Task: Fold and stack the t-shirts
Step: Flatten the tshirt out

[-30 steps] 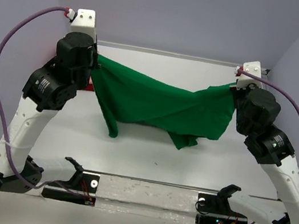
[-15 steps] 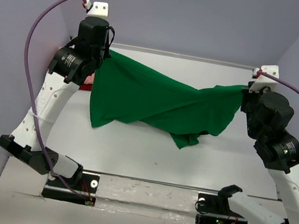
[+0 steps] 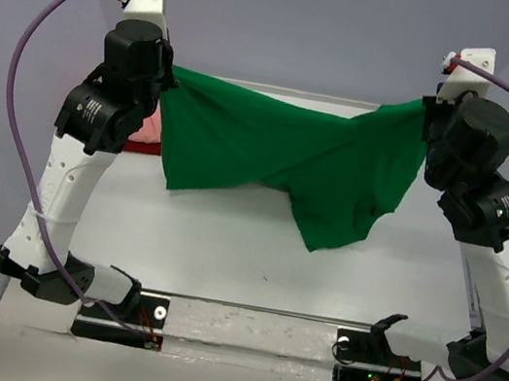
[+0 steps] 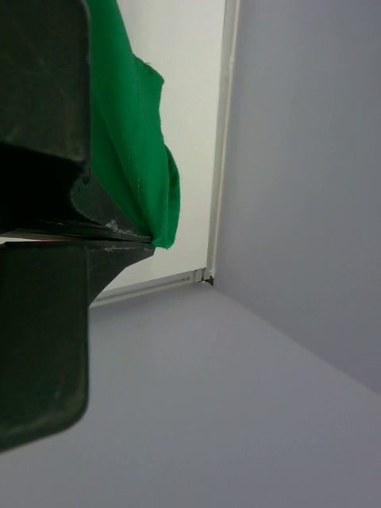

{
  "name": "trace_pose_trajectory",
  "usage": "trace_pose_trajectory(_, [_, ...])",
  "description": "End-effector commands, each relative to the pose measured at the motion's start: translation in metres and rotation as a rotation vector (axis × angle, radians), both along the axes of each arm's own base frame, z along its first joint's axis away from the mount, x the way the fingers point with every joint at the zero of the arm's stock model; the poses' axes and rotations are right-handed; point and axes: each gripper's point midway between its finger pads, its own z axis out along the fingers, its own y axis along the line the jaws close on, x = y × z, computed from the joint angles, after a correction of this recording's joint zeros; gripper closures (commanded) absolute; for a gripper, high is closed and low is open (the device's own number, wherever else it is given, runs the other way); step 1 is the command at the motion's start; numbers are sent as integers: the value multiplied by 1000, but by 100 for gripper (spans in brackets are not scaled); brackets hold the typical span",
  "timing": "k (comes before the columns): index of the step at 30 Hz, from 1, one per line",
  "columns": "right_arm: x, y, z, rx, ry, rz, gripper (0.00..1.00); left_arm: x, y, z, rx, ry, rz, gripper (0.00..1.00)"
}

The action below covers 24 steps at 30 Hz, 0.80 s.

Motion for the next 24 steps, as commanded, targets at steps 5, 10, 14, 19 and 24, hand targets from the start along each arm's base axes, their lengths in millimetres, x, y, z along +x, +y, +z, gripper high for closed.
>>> trace_pose_trajectory(5, [21,8,60,-1,-120,-33,100,0,1,47,-48,-117,2,100])
trace_pose_trajectory(10, [19,12,80,23,-170,3,100,10,-6,70,-82,-170,-17,100])
trace_pose_trajectory(14, [15,14,94,52,-208,35,100,13,-10,84,-107,-207,-32,100])
trace_pose_trajectory(19, [24,49,87,37,-185,225,100,14,-15,98,-103,-249,-60,100])
trace_pose_trajectory(24, [26,116,63,47,-101,638,100,29,-22,90,-88,-225,-77,100])
